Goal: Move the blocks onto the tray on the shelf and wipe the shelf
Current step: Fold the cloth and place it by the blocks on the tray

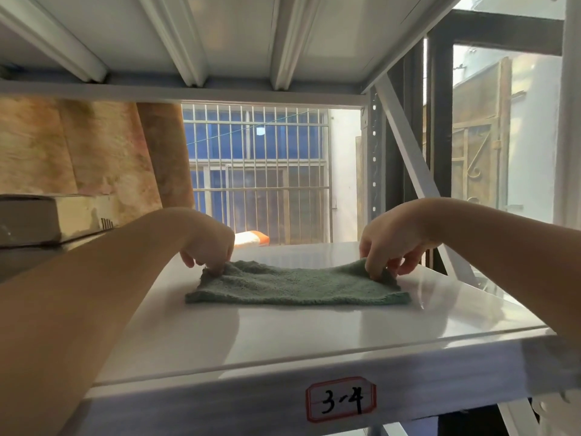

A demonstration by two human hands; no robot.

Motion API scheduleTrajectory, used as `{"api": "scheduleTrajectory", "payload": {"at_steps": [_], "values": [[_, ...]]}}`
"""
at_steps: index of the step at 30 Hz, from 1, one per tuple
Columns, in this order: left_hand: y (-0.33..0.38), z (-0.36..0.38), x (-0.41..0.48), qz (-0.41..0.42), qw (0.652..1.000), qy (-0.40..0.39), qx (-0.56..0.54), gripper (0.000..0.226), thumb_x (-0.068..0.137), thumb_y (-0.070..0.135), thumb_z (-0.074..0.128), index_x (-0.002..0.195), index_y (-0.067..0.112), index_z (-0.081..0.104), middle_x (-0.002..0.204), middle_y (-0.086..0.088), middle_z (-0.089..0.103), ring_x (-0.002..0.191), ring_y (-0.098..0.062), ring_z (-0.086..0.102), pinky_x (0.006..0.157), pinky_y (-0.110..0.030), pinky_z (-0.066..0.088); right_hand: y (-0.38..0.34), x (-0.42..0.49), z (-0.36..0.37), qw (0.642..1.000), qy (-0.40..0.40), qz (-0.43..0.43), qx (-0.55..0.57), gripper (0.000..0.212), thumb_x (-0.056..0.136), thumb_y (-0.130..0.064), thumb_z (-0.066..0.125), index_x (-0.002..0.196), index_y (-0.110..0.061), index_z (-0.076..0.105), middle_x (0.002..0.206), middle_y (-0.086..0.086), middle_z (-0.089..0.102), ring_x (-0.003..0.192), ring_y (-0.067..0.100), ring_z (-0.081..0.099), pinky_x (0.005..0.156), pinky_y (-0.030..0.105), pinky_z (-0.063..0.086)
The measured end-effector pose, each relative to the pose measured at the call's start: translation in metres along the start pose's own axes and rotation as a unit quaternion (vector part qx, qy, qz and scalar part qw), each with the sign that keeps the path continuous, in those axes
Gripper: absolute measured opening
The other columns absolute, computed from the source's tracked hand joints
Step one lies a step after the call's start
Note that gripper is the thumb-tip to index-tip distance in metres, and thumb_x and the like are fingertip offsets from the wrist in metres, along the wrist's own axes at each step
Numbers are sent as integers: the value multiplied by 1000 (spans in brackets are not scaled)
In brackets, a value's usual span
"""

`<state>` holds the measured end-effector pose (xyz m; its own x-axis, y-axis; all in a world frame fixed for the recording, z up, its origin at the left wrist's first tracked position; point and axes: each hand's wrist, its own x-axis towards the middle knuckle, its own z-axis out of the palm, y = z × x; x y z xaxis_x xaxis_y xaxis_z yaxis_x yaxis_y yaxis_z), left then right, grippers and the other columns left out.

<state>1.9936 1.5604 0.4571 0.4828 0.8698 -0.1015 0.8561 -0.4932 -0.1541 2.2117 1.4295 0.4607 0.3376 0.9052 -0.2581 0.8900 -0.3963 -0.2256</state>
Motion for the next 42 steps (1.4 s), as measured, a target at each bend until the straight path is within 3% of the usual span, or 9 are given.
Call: {"api": "scheduleTrajectory", "payload": {"at_steps": [6,10,14,21,26,30,33,37,42], "values": [[-1,-7,-3,36,981,23,-190,7,92,11,48,94,15,54,87,-3,59,74,-13,60,63,-22,55,-16,9,-3,989,96,-12,110,21,90,-9,55,110,-3,59,93,10,64,73,19,65,59,24,58],[-2,-5,1,51,956,51,-285,22,90,7,54,111,16,52,87,-5,64,73,-15,66,64,-26,59,-34,17,-10,968,179,-34,174,27,90,-16,60,114,-4,59,104,13,65,93,24,64,87,35,56],[0,-6,-2,93,888,72,-445,41,87,1,60,120,21,47,93,-10,64,74,-20,70,58,-27,60,-50,26,-19,938,256,-73,224,31,89,-17,61,117,-4,60,102,13,61,89,23,58,92,37,51],[14,-18,-6,94,769,107,-623,29,84,2,66,107,13,52,105,-9,57,99,-25,64,72,-27,57,-77,27,1,865,162,-193,434,12,89,-9,60,102,-9,60,86,3,57,74,14,59,63,22,53],[14,-20,-8,38,707,125,-695,9,84,4,65,78,7,58,85,-9,58,66,-16,61,48,-21,55,-87,24,10,836,151,-253,464,47,82,-1,68,124,-11,49,115,13,59,102,28,65,85,32,57],[18,-20,-12,41,644,113,-755,10,90,6,57,83,5,50,84,-12,58,64,-20,64,47,-26,57,-89,22,14,803,116,-256,526,42,83,-1,68,120,-12,51,112,13,61,94,26,67,68,25,60],[22,-19,-13,69,641,133,-753,8,93,1,49,99,1,54,81,-10,57,66,-17,62,59,-26,58,-85,22,15,785,152,-254,544,34,88,-7,65,119,-11,55,100,6,60,86,19,64,67,19,56],[25,-19,-10,110,644,186,-734,43,89,-10,50,125,12,44,97,-10,62,77,-18,69,71,-25,59,-78,13,11,760,91,-295,572,34,89,-37,61,106,-9,56,89,8,59,90,22,59,85,28,50],[27,-14,-10,201,654,218,-696,48,81,-9,65,118,15,48,102,-11,63,86,-21,68,66,-19,59,-79,18,4,799,93,-337,490,60,79,-9,74,132,-15,45,111,7,61,97,21,61,80,23,49]]}}
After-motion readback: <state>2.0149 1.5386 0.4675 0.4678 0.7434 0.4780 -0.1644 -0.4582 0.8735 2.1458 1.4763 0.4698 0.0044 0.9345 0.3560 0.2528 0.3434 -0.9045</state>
